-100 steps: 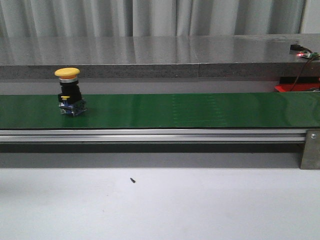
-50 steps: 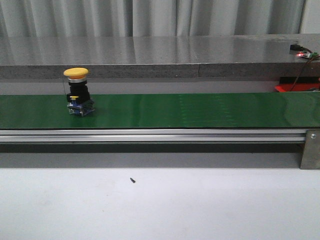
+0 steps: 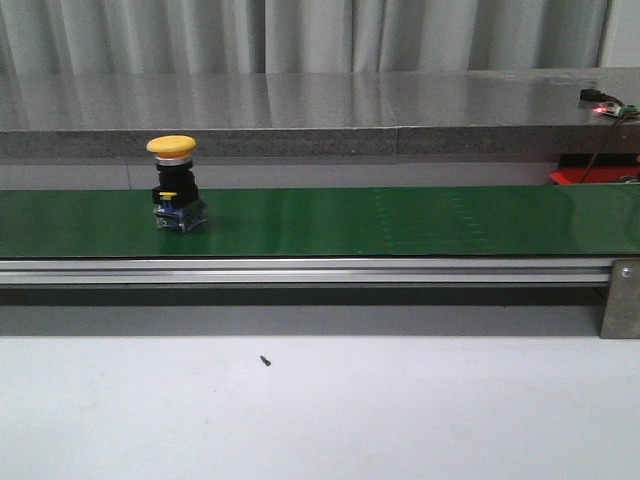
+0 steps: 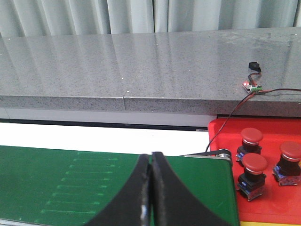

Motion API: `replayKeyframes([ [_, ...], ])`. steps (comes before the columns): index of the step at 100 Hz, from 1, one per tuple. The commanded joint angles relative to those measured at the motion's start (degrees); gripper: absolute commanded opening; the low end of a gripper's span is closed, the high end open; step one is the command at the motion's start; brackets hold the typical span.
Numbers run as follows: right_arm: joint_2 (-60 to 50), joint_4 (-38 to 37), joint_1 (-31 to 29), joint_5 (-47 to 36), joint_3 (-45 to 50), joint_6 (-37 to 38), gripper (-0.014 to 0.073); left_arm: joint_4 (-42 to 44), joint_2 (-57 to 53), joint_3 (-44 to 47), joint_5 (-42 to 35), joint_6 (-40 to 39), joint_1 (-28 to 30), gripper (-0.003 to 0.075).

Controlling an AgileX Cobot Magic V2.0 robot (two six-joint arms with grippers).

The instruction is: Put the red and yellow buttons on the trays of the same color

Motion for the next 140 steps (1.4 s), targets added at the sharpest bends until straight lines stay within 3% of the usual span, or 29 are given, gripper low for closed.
replayKeyframes([
  [1,-0.1,1.2,0.2,0.0,-1.4,-0.5,-0.0057,-0.4,-2.1,0.3,-5.4,-0.1,-0.4,-0.002],
  [29,-0.1,1.2,0.2,0.0,-1.4,-0.5,-0.0057,-0.4,-9.1,6.9,-9.6,-0.1,-0.4,-0.002],
  [42,-0.1,1.2,0.2,0.0,-1.4,-0.5,-0.0057,2.6,-13.1,10.4,-15.3,-1.2,-0.4,-0.002],
  [59,-0.1,1.2,0.2,0.0,-1.4,-0.5,-0.0057,8.5,-18.2,15.6,-21.5,-8.2,-0.3,-0.002],
  [102,-0.1,1.2,0.2,0.0,-1.4,-0.5,-0.0057,10.7,-30.9,28.9,-35.7,-8.2,2.2,-0.002],
  [140,-0.1,1.2,0.2,0.0,-1.4,-0.5,-0.0057,11.0,-46.4,40.4,-36.9,-8.2,2.2,-0.002],
])
